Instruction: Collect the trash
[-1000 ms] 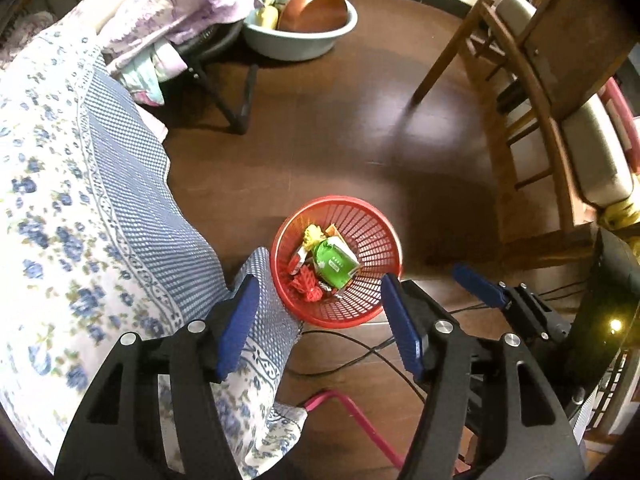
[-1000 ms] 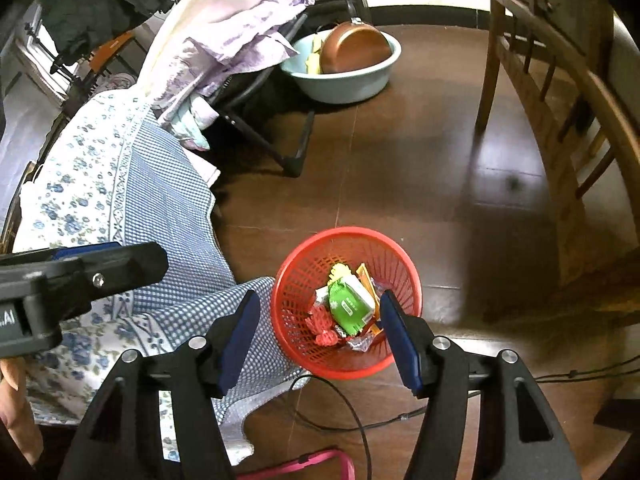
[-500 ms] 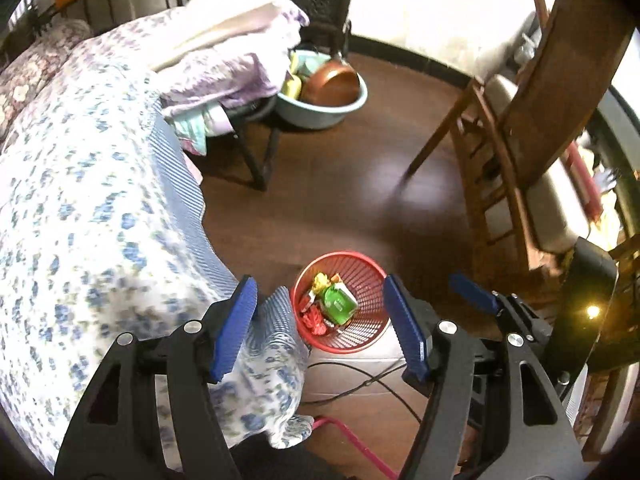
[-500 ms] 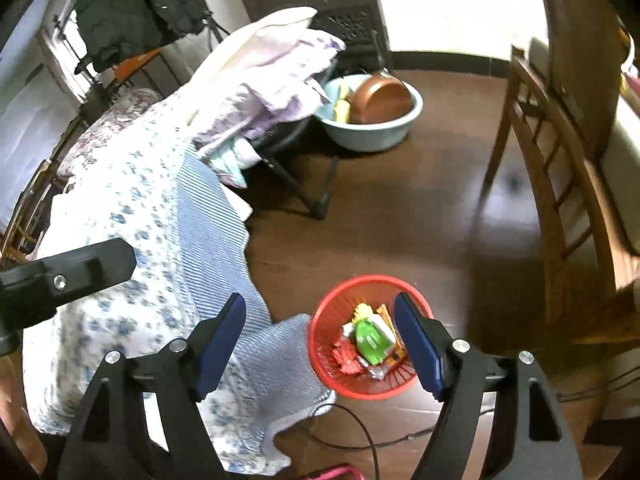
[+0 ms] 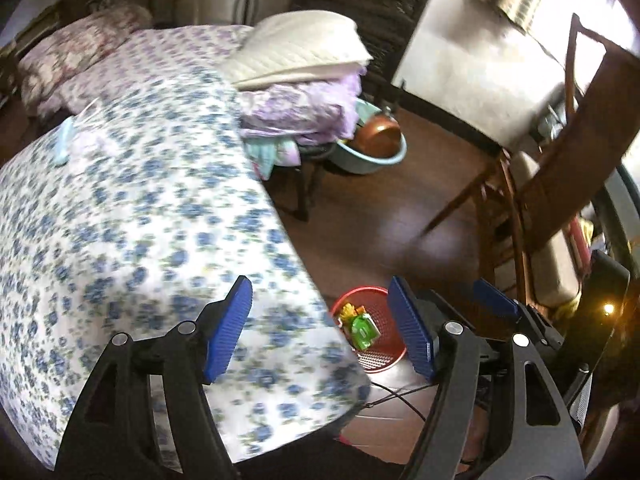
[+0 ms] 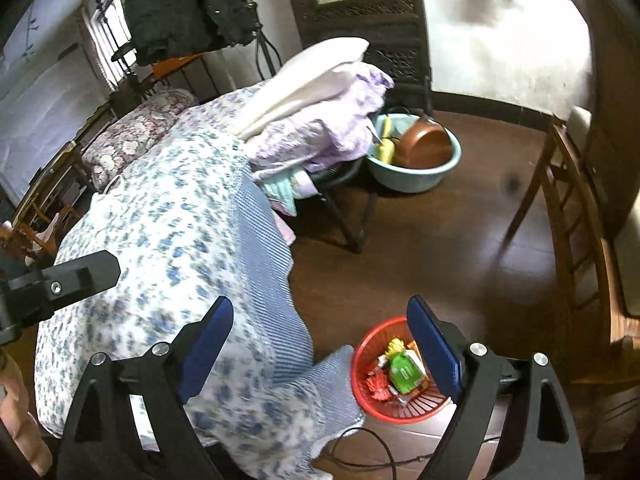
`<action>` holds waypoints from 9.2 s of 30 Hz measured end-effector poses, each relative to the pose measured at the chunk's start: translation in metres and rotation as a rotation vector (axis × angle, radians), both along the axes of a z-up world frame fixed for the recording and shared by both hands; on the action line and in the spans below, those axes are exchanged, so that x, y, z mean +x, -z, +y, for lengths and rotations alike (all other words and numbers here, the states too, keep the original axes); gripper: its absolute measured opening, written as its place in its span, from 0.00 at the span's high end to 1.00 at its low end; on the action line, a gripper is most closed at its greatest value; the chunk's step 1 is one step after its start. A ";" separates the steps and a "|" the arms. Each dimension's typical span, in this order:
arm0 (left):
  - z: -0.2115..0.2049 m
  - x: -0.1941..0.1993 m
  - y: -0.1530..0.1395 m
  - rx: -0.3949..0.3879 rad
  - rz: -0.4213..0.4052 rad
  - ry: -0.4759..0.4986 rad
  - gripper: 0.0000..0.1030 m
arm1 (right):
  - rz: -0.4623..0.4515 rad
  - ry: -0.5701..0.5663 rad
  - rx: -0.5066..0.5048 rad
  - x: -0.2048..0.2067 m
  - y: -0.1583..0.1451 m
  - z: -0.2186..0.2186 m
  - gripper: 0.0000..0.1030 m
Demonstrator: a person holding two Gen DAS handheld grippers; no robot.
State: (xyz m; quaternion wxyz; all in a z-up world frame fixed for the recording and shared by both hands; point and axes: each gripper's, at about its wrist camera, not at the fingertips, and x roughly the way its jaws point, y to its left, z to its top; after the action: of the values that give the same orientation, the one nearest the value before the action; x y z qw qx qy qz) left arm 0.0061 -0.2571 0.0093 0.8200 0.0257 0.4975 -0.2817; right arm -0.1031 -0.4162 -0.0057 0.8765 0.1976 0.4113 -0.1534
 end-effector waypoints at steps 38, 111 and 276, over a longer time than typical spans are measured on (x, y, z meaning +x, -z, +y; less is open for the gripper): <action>0.224 0.067 -0.003 0.024 -0.056 -0.290 0.21 | -0.017 -0.245 -0.112 0.144 -0.058 0.171 0.06; 0.305 0.141 0.051 0.076 0.034 -0.537 0.21 | 0.084 -0.583 -0.137 0.360 0.008 0.300 0.35; -0.199 -0.061 0.212 0.441 0.203 0.457 0.29 | 0.272 0.117 0.313 -0.079 0.227 -0.098 0.36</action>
State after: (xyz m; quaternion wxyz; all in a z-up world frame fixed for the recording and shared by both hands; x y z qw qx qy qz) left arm -0.0550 -0.4564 -0.2028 0.6567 0.2853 0.6070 -0.3449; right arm -0.1819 -0.5146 -0.2325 0.7611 0.3322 0.5326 -0.1634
